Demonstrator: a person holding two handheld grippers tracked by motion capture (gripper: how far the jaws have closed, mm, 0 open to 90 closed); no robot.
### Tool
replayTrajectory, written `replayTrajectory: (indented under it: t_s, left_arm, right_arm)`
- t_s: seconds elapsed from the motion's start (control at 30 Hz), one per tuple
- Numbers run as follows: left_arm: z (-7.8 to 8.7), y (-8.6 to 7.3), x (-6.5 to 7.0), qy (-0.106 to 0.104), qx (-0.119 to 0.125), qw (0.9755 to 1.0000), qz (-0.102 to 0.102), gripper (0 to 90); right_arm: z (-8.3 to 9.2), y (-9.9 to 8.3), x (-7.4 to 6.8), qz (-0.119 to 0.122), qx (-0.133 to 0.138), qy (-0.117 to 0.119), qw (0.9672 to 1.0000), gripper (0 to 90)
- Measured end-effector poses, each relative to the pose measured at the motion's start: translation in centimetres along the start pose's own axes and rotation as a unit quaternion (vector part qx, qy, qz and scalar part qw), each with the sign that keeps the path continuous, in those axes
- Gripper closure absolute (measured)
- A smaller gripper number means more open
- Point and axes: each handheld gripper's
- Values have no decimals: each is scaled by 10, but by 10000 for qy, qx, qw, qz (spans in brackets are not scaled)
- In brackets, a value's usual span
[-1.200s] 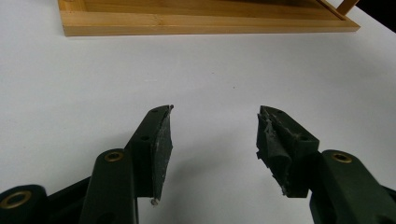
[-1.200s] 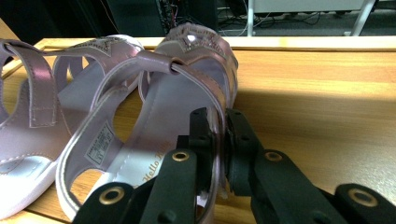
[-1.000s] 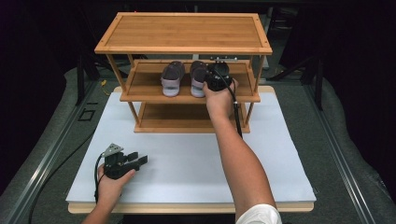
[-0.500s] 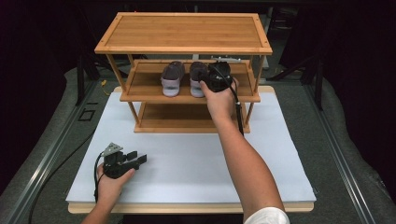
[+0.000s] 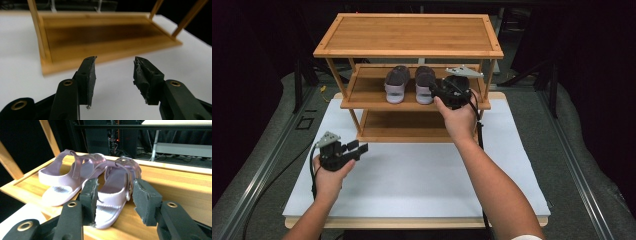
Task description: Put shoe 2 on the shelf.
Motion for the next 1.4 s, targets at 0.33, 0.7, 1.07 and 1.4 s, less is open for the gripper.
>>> replayTrajectory:
  t_s: [0.33, 0.7, 1.07, 1.4]
  left_arm:
    - [-6, 79, 4, 142, 262, 9993, -217, 616]
    - [-39, 121, 13, 347, 155, 9993, -73, 893]
    - [-72, 137, 15, 225, -105, 9991, 337, 898]
    - [-82, 146, 30, 198, -230, 9995, 120, 899]
  right_arm:
    - [6, -6, 11, 35, -13, -166, 9999, 623]
    - [-25, -14, 25, -350, -480, -281, 9978, 753]
    - [-46, -17, 24, -509, -724, -327, 9955, 791]
    - [-54, -13, 14, -561, -782, -321, 9948, 835]
Point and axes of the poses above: each handheld gripper's, and its own axes: z roughly backward along the jaws, y roughly out of its top, x roughly to its right, and after that the axes turned 10 degrees about -x, right-handed
